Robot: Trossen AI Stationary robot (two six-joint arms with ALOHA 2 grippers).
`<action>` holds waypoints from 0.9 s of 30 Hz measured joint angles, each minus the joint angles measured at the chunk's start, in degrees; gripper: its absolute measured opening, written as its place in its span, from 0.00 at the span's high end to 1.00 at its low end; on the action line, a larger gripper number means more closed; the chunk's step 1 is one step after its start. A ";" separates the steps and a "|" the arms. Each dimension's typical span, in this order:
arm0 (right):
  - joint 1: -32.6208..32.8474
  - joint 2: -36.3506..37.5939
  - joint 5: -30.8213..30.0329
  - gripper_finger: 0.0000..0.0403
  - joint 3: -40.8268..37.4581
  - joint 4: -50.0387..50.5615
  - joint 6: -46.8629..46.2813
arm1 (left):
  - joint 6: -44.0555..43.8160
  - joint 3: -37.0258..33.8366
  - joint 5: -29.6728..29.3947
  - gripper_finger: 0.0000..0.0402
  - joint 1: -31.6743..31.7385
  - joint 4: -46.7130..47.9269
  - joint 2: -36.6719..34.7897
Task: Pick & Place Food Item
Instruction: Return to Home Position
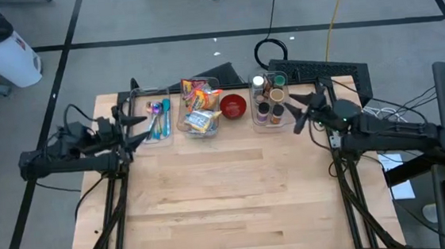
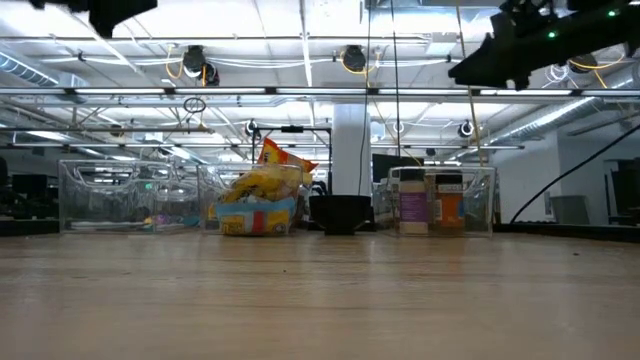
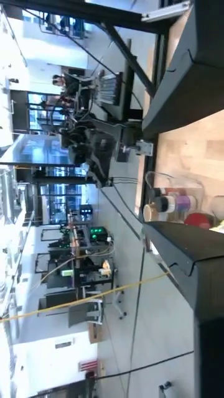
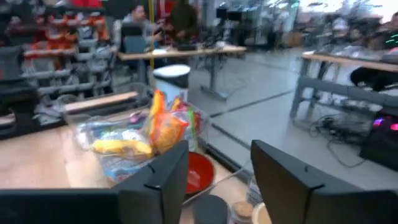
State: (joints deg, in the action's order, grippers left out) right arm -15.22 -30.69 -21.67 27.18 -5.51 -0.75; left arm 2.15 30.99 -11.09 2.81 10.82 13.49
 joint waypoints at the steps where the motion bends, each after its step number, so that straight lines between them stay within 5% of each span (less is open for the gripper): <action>1: 0.41 1.68 -1.14 0.60 -1.09 -0.28 0.05 | 0.33 -2.18 0.00 0.38 0.00 -0.94 -1.92; 9: 3.81 15.58 -1.11 0.67 -9.82 -1.14 2.84 | 5.87 -15.66 -2.73 0.38 -0.04 -11.27 -13.16; 20: 9.10 24.35 -0.74 0.68 -24.28 -20.82 10.42 | 7.97 -23.13 -5.52 0.38 0.07 -18.60 -13.14; 27: 9.16 25.08 -0.75 0.68 -26.08 -20.84 7.80 | 8.06 -25.90 -4.97 0.38 0.90 -21.88 -13.17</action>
State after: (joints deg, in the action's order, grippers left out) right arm -6.07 -5.61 -22.41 1.10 -26.36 7.06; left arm 10.21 5.10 -16.06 3.71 -11.06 0.32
